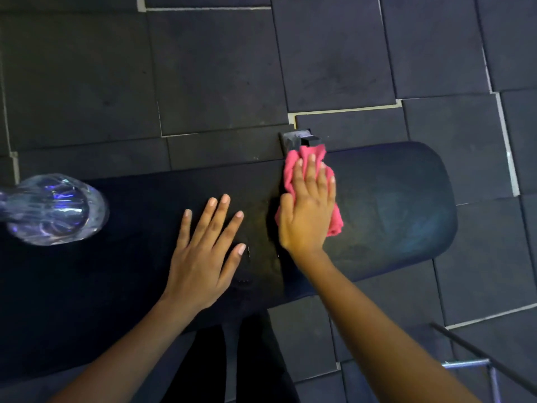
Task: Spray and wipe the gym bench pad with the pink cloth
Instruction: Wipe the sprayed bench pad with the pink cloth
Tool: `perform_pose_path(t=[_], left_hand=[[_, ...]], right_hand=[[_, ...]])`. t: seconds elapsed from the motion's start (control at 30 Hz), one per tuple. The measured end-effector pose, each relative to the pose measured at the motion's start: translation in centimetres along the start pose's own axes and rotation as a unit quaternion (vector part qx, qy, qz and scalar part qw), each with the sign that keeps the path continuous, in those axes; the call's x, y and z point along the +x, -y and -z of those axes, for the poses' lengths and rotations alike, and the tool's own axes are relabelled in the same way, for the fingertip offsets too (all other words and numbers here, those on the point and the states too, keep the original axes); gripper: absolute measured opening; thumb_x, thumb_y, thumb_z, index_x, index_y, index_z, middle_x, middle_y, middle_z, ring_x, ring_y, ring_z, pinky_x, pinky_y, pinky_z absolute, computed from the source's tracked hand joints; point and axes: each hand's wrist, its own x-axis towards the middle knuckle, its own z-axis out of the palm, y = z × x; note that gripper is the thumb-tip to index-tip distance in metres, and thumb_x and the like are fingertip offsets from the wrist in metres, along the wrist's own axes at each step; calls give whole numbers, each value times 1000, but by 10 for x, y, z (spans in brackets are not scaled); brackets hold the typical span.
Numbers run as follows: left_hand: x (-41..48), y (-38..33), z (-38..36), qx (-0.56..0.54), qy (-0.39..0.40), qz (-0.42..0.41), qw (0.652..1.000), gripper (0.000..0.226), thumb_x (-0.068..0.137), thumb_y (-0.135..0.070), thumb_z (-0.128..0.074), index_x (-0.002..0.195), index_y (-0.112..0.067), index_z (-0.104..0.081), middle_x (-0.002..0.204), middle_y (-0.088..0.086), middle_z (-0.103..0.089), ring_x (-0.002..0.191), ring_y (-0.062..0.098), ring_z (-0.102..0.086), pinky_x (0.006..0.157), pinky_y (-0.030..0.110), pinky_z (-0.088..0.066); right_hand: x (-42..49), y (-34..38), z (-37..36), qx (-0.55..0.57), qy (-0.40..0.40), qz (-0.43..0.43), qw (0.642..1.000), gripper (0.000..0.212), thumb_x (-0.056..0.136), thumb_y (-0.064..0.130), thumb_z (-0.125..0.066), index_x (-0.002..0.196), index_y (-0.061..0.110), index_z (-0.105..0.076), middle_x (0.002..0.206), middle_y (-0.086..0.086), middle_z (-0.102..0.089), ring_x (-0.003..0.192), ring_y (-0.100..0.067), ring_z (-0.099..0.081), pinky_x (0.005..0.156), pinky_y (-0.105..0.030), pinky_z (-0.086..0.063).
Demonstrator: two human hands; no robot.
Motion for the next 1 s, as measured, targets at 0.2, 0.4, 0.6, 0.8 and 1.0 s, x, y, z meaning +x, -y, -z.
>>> perform_pose_path(t=[0.2, 0.4, 0.6, 0.8, 1.0], left_hand=[[-13, 8, -1, 12, -4, 52, 999, 55, 99, -41, -31, 150, -20, -30, 160, 6, -19, 149, 22, -14, 118, 54, -12], [-16, 8, -3, -26, -36, 86, 995, 55, 99, -37, -35, 148, -13, -34, 160, 9, -19, 149, 23, -14, 120, 49, -12], [-15, 8, -2, -6, -30, 91, 995, 56, 99, -39, -33, 148, -12, -33, 159, 10, -20, 148, 24, -16, 120, 50, -13], [-16, 7, -3, -7, -22, 91, 996, 59, 100, -42, -31, 150, -11, -29, 160, 9, -18, 149, 23, -13, 120, 51, -13], [-16, 9, -2, -14, -10, 82, 996, 58, 101, -40, -28, 150, -9, -28, 160, 10, -17, 149, 24, -12, 119, 51, -14]], right_hand=[[3, -25, 17, -82, 106, 200, 971, 67, 87, 30, -31, 152, 11, -32, 160, -13, -26, 149, -32, -23, 122, -46, -10], [16, 31, -12, -66, 48, 41, 996, 70, 89, 34, -20, 153, 8, -27, 162, -11, -20, 151, -29, -14, 123, -43, -5], [-19, 4, 9, -70, 174, 289, 939, 67, 90, 27, -34, 153, 9, -26, 162, -12, -20, 152, -29, -10, 123, -48, -11], [6, -25, 20, -95, 168, 308, 931, 67, 87, 30, -34, 151, 9, -34, 158, -15, -30, 147, -33, -27, 120, -50, -17], [-26, 33, -14, -67, 76, 161, 982, 65, 89, 26, -31, 151, 6, -31, 160, -13, -26, 150, -30, -18, 123, -46, -12]])
